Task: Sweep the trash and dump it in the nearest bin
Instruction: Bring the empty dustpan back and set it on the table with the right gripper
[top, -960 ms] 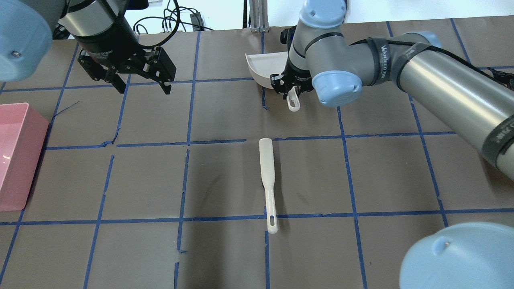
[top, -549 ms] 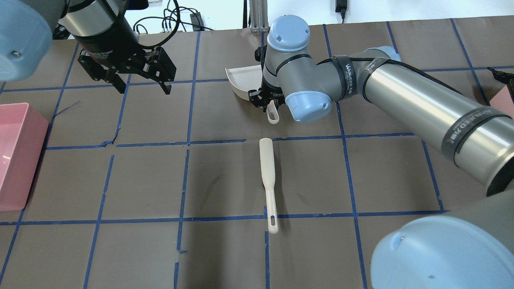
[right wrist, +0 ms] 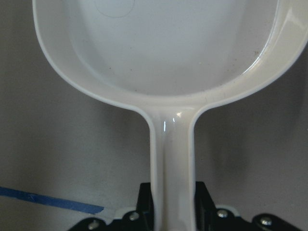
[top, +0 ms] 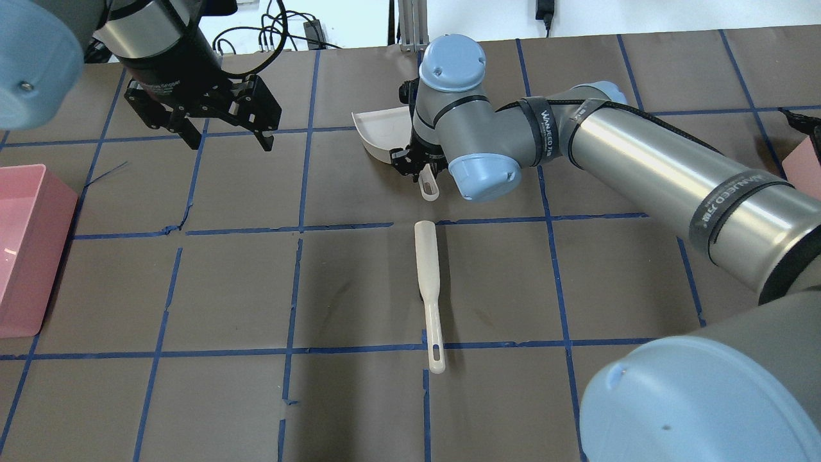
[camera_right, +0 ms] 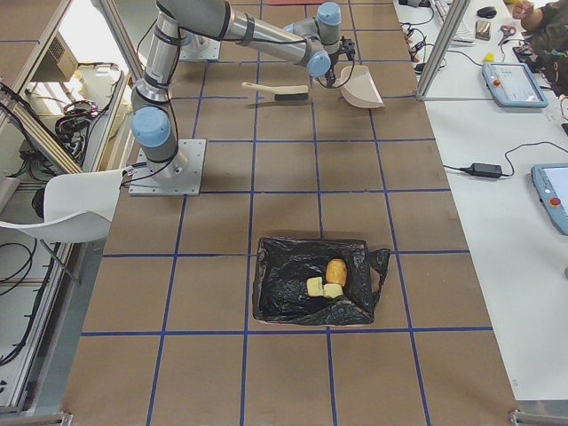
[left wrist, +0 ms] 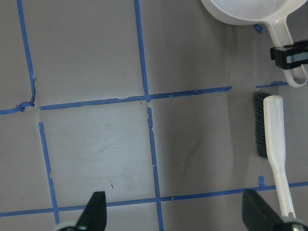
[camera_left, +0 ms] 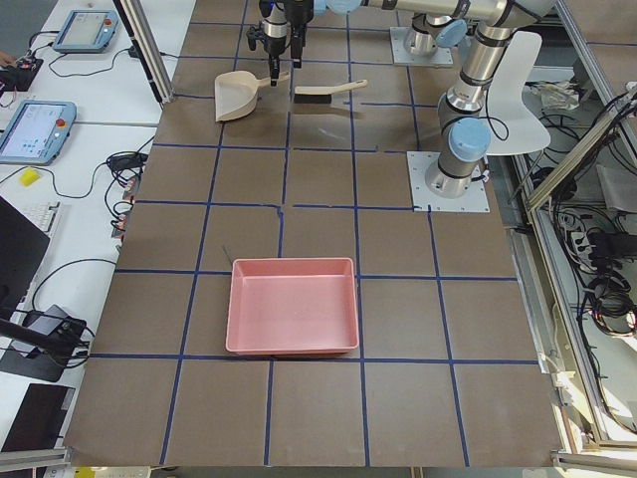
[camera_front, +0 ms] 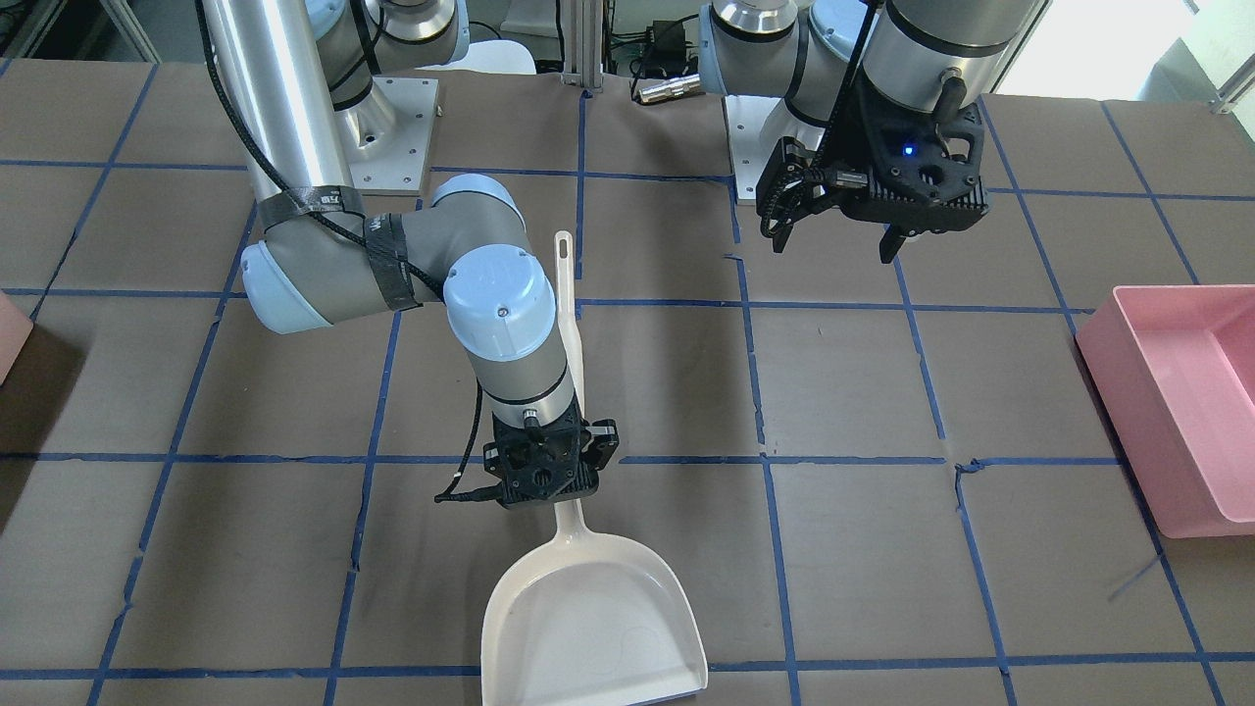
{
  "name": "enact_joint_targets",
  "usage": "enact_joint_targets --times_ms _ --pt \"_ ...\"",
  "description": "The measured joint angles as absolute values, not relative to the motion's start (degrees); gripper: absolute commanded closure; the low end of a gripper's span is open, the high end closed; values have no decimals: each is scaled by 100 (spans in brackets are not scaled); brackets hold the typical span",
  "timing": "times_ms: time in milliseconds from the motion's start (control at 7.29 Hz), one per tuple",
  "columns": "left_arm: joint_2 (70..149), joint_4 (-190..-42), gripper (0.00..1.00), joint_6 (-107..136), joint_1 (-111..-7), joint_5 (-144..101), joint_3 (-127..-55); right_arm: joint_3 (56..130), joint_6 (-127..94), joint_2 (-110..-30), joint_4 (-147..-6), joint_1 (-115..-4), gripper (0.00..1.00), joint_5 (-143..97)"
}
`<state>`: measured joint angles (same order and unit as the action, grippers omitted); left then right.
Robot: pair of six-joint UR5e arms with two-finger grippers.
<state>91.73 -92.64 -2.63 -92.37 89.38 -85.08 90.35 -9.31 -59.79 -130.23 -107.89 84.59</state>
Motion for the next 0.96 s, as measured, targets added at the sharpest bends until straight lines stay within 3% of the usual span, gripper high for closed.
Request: enact_joint_targets --times_ms 274,412,549,960 --pt "9173 -9264 0 -264 -9237 8938 -8508 9035 -960 -5977 -13025 -10832 88 8453" --pt "9174 -9264 0 -264 -9237 8938 -8508 9035 -977 -5977 -13025 -10849 78 8450" --pt "9175 -9264 0 -264 -9237 8938 -8508 9035 -984 -5974 -13025 -10865 51 8447" --pt "9176 -9264 0 -264 -9237 8938 -8508 9028 -1010 -5976 -13076 -10875 0 8452"
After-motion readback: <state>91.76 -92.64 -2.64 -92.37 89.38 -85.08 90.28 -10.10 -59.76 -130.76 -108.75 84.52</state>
